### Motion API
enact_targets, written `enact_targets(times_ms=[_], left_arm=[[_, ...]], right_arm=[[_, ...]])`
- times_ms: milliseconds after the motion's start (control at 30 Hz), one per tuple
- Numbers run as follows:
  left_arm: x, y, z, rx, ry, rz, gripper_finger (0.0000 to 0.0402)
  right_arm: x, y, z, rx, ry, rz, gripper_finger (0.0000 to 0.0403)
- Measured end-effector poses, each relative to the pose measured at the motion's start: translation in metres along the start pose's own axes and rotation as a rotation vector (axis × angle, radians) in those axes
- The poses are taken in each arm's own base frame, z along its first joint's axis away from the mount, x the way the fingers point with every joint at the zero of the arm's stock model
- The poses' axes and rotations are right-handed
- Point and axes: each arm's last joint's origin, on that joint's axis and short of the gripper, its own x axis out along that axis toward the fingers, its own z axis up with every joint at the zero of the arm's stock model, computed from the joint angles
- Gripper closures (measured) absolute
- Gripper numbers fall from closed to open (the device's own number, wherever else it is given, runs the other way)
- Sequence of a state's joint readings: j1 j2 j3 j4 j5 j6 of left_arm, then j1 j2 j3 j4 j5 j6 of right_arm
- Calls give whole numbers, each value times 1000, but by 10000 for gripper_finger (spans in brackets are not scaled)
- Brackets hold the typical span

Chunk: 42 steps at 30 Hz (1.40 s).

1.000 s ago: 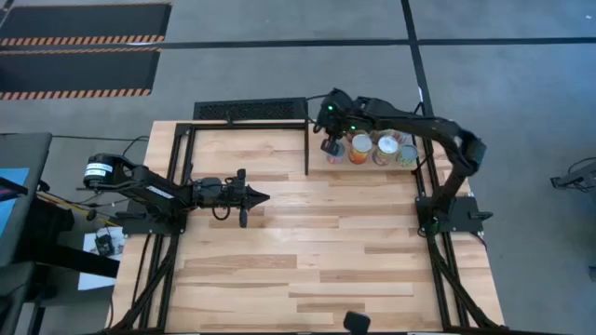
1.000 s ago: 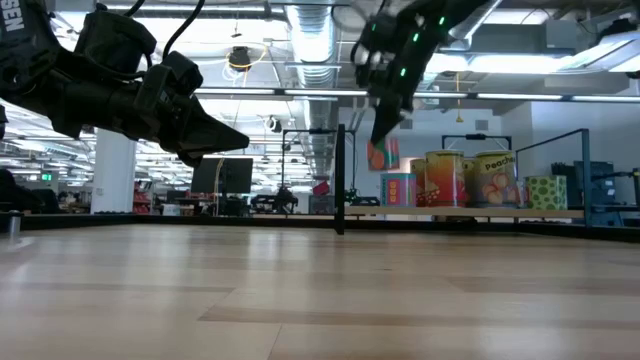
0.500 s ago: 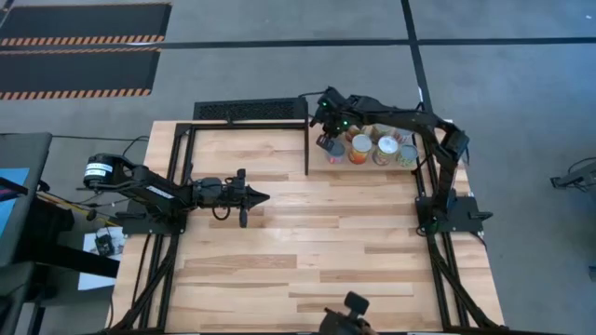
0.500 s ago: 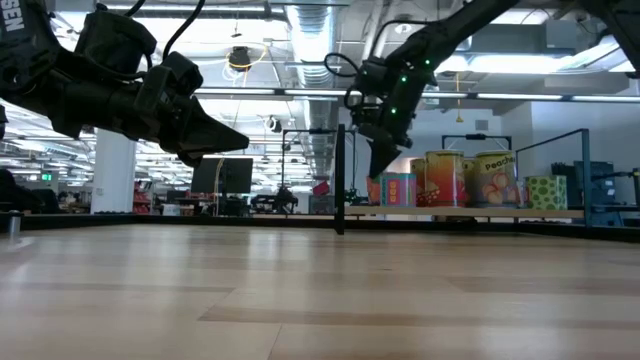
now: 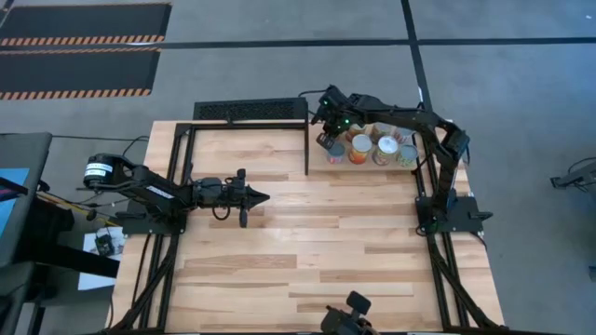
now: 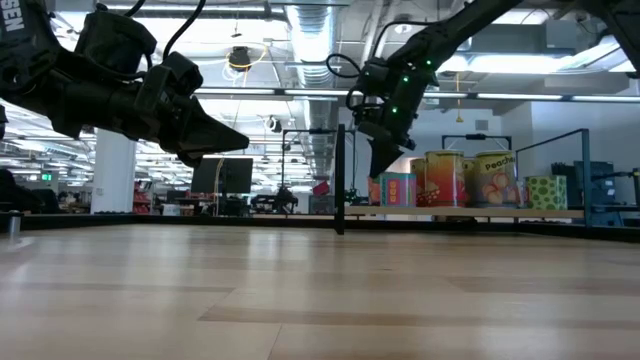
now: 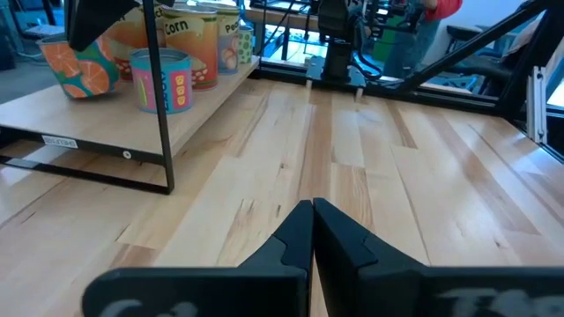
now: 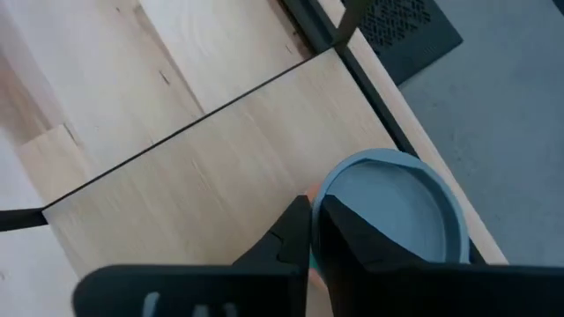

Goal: Pick and place cans onto a shelf
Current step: Put the canned orange on the shelf, then return to Home Position

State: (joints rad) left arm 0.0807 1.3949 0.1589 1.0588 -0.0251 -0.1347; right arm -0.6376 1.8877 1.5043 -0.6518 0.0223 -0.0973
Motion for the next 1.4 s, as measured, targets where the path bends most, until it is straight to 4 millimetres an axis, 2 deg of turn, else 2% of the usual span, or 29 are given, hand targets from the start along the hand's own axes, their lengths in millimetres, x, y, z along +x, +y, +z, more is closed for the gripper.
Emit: enact_targets(times_ms=[600,933,1067,1200,1267,1400], left_arm=[[0,0,0,-1,0,0,401],[0,0,0,-5,-1,-2,401],[0,-1,0,-5,1,-18,401],[0,-1,0,-5,1,-25,401],[0,-2,0,-5,5,-52,401],[0,-2,1,-5,0,-75,401]], right_arm=[[0,0,-2,18,21,0,347],[-3,1,-1,16,12,-1,284],[-28,5,1,-45,-29,-1,299],[-71,17,2,-156,-134,7,361],[-87,24,-3,-198,-203,22,389],[-97,38,-29,-252,-355,118,385]])
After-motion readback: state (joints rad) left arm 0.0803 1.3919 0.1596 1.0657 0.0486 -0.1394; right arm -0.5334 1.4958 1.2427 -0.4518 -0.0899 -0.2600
